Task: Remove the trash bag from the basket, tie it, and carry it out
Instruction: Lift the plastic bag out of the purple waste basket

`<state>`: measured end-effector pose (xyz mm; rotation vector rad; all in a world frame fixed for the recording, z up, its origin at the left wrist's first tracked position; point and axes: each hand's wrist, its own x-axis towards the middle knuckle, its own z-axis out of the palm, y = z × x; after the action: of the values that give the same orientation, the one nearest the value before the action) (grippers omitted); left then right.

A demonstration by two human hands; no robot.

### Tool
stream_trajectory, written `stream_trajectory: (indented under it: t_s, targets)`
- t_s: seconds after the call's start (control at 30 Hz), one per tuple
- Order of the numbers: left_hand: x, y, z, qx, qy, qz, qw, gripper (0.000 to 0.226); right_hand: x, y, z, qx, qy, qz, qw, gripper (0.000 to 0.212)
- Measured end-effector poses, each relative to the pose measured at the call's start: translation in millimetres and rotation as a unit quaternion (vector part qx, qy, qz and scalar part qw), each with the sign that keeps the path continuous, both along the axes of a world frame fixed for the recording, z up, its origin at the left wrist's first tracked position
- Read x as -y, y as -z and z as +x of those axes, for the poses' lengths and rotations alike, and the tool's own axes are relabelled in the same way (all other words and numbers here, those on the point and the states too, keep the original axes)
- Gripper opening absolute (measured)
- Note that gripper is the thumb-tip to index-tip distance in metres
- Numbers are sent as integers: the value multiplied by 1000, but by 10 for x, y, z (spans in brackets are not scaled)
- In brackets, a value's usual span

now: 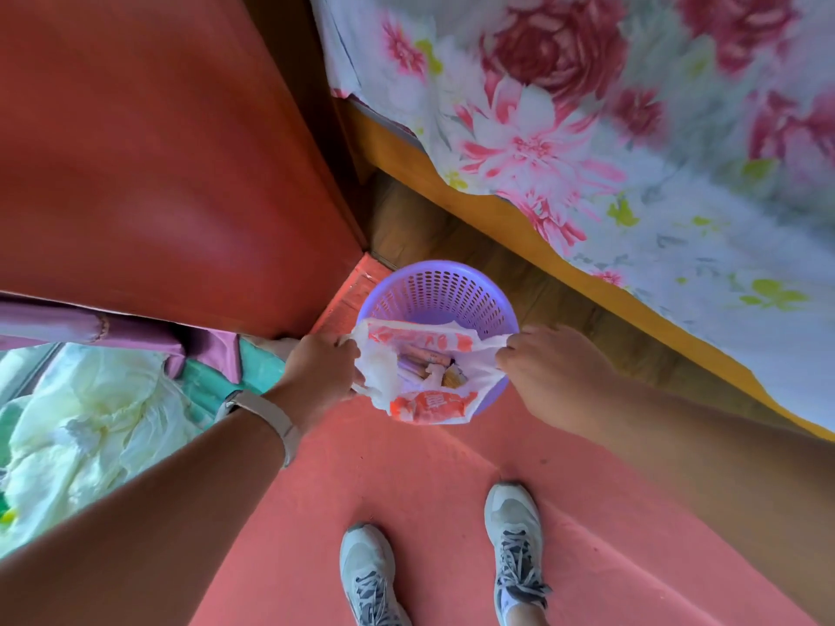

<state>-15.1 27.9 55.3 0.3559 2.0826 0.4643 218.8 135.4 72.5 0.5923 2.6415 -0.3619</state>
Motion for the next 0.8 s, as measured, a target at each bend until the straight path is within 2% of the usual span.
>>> stream_trajectory:
  t_s: [0.07, 0.2, 0.33, 0.43, 0.53, 0.67, 0.8]
  targets:
    - [-29, -155, 61, 26, -17, 21, 999, 16, -12, -73, 0, -41, 6, 16, 999, 20]
    - [-99, -311, 100, 3, -19, 46, 999, 30, 26, -158, -40, -99, 55, -7, 994, 22]
    - [-96, -430, 84, 25, -44, 59, 997, 15, 91, -240, -31, -134, 118, -45, 983, 18]
    - [-94, -475, 64, 25, -59, 62, 996, 16, 97, -274, 15, -149, 167, -63, 973, 17]
    - [-105, -533, 61, 2, -69, 72, 995, 18, 85, -312, 75, -147, 185, -60, 970, 16]
    - [-68, -782, 113, -63, -16, 107, 992, 23, 94, -507, 123, -156, 191, -48, 968, 7]
    - [-79, -1261, 143, -130, 35, 157, 978, 18, 70, -912, 139, -170, 212, -25, 962, 11]
